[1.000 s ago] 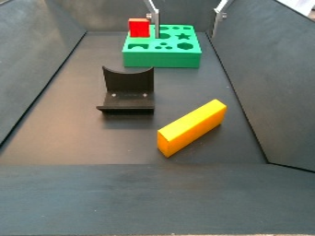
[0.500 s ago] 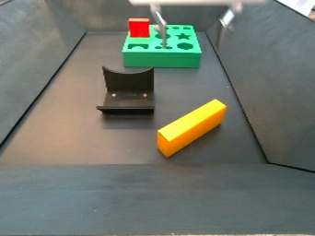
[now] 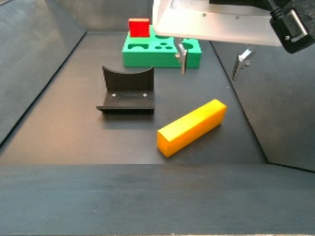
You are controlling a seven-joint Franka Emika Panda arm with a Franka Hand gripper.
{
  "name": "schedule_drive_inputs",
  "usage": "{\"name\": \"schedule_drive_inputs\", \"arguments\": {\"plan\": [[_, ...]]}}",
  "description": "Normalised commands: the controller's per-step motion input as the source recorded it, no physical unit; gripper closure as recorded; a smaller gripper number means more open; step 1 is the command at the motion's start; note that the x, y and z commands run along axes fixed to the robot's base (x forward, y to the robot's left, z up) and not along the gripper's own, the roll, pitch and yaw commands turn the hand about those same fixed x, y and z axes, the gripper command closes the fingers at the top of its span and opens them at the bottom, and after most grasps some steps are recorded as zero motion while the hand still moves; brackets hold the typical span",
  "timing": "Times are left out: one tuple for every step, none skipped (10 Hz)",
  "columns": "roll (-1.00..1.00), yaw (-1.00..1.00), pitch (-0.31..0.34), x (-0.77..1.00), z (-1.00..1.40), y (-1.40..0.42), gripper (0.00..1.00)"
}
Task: Pick up the rectangle object. Move up. Place the rectangle object on the fixture. Regrasp the rectangle object. Move to above the board. Insert the rectangle object.
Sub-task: Pick up the rectangle object.
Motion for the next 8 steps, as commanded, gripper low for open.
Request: {"name": "schedule_drive_inputs", "arguments": {"plan": [[0.1, -0.81, 0.001, 0.32, -0.95, 0.01, 0.0], [0.07, -0.95, 0.03, 0.2, -0.96, 0.0, 0.0], [0.06, -0.95, 0.036, 0.19, -0.99, 0.0, 0.0], [0.07, -0.83, 0.006, 0.08, -0.97, 0.14, 0.0], [0.1, -0.36, 0.0, -0.38, -0.74, 0.48, 0.0], [0.15, -0.23, -0.006, -0.64, -0.56, 0.51, 0.0], [0.0, -0.28, 0.0, -0.64, -0.32, 0.59, 0.0], [-0.16, -0.19, -0.014, -0.19, -0.03, 0.35, 0.0]]}}
